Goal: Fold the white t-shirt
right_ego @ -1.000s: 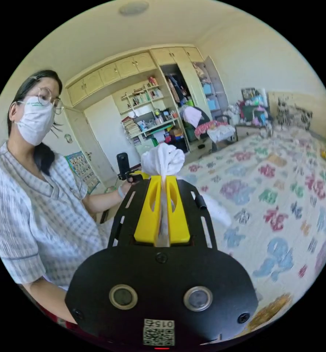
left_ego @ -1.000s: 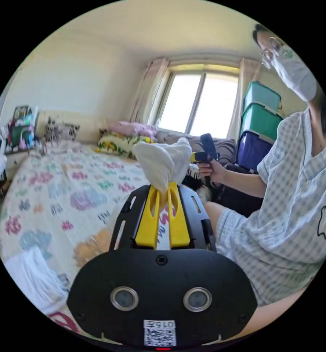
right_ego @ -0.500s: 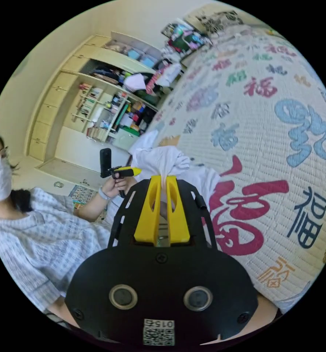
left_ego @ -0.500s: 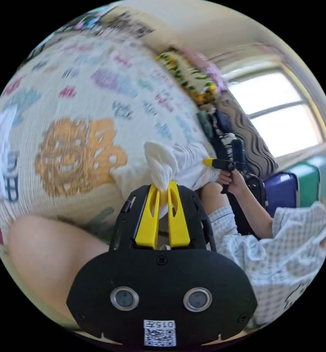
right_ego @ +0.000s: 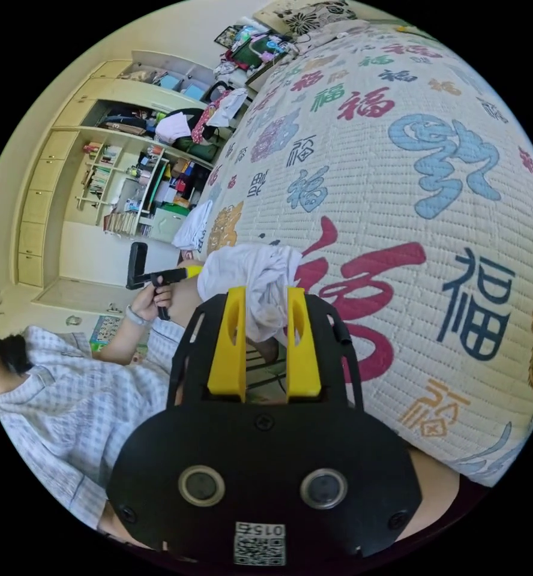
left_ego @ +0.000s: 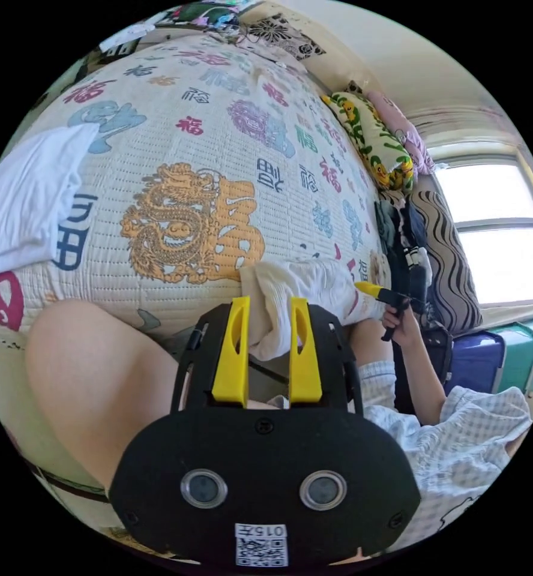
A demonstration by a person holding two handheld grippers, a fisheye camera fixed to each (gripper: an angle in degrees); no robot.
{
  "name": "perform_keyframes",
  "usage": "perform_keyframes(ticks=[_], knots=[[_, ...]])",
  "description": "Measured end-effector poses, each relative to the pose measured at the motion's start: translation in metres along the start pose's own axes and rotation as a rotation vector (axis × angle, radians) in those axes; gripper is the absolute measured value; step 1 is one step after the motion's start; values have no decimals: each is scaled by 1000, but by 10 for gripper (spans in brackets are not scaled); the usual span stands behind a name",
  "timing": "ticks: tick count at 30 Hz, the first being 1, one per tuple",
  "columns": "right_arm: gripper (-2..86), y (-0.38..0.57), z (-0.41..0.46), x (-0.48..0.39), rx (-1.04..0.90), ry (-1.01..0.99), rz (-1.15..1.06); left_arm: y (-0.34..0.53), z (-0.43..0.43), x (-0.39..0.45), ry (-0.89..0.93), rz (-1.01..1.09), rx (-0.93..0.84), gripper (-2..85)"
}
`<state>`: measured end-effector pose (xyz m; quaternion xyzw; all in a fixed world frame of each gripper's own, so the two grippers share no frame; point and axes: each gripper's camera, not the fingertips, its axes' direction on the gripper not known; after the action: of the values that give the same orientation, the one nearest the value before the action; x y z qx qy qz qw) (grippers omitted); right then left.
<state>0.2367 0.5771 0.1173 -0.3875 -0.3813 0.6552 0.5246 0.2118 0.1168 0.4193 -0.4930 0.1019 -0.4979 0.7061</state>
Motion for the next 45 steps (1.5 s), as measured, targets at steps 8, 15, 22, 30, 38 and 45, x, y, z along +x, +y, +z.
perform_keyframes(ticks=[8, 15, 22, 30, 38, 45], knots=[[204, -23, -3, 13, -141, -54, 45, -45, 45, 3, 139, 7, -246, 176], [162, -22, -34, 42, -192, -282, 70, -69, 44, 4, 337, -13, -251, 208], [119, -17, -45, 51, -172, -383, 75, -89, 36, 14, 433, -33, -191, 164], [54, 6, -64, 53, -162, -379, 116, -118, 59, 34, 376, -51, -266, 110], [34, 47, -109, 31, -50, -384, 98, -140, 43, 85, 498, 57, -183, 46], [30, 90, -228, -19, 93, -282, -71, -184, 28, 206, 654, 290, -146, 42]])
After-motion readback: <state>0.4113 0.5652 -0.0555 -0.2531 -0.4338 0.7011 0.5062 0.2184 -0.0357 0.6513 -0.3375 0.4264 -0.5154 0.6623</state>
